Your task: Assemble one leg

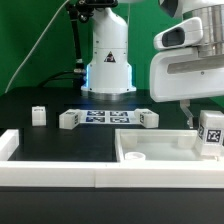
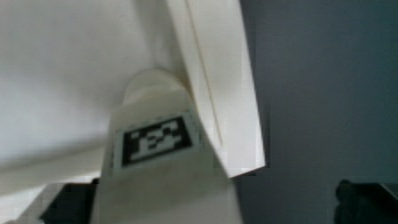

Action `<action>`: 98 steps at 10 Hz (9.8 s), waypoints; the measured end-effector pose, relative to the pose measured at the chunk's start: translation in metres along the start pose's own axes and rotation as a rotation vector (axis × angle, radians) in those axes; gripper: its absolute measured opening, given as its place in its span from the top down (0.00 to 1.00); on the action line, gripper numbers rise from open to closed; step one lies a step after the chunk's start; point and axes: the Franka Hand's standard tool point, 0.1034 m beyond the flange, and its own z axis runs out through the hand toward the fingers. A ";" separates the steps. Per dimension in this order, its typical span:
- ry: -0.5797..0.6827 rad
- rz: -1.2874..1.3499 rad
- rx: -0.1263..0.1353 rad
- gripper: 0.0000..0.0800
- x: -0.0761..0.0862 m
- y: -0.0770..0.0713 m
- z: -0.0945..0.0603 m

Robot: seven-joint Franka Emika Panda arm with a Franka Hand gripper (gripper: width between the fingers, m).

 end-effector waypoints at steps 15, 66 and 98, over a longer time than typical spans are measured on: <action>0.013 0.170 -0.007 0.64 0.005 0.019 -0.001; 0.043 1.663 -0.024 0.64 -0.015 0.010 0.007; 0.017 0.661 -0.119 0.64 -0.009 0.013 0.003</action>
Offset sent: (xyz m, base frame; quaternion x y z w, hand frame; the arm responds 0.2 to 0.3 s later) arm -0.0008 -0.0056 0.0044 0.0230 -0.0031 -0.1148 0.9931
